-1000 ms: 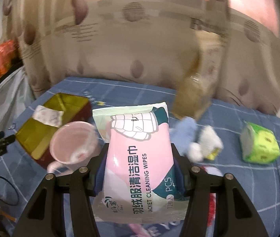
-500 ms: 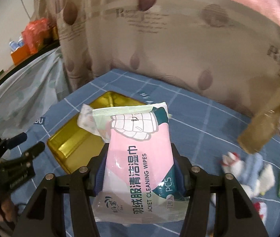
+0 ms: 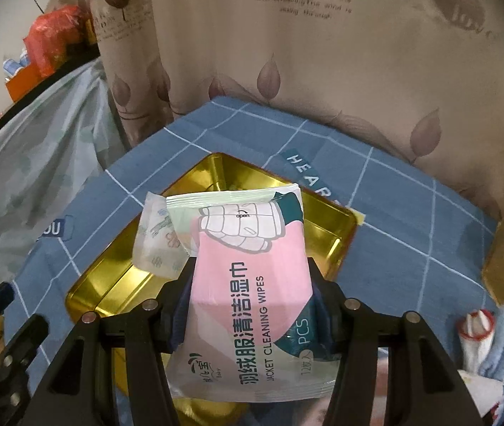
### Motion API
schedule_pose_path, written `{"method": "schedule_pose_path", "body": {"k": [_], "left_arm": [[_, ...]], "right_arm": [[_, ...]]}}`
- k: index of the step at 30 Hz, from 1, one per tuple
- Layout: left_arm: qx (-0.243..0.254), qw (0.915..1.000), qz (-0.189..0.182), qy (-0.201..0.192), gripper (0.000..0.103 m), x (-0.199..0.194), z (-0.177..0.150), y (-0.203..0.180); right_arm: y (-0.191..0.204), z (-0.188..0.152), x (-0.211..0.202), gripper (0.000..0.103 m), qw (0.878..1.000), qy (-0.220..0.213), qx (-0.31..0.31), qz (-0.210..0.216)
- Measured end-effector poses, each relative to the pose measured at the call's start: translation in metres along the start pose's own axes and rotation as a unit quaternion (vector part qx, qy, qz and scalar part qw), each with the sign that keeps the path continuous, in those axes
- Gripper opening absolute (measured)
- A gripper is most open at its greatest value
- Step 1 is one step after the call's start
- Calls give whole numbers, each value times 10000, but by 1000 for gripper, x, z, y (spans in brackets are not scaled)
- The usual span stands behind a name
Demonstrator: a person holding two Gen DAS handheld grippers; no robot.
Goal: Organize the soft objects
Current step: 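Carry the pink wipes packet into the tin tray and release it with the right gripper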
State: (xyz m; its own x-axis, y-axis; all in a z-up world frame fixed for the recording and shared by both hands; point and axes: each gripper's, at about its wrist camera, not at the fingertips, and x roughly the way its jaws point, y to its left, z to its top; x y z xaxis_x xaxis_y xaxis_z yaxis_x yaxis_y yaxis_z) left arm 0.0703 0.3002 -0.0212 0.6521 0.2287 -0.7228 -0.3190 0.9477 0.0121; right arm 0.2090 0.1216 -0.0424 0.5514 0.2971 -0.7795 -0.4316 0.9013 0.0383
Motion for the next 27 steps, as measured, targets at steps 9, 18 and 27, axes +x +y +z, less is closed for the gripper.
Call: {"method": "schedule_pose_path", "body": {"k": [9,18,27], "left_arm": [[-181,9998,-7,42,59,6,2,11],[-262,9996,-40,28,59,4,2,14],[-257,9997,-40,8,59,6,1,13]], "right_arm": [[-2,15,49,53,9992,302,184,-200],[8,19,76,53,9963,529,169,-664],[7,20,75,61,9960,561,382,-581]]}}
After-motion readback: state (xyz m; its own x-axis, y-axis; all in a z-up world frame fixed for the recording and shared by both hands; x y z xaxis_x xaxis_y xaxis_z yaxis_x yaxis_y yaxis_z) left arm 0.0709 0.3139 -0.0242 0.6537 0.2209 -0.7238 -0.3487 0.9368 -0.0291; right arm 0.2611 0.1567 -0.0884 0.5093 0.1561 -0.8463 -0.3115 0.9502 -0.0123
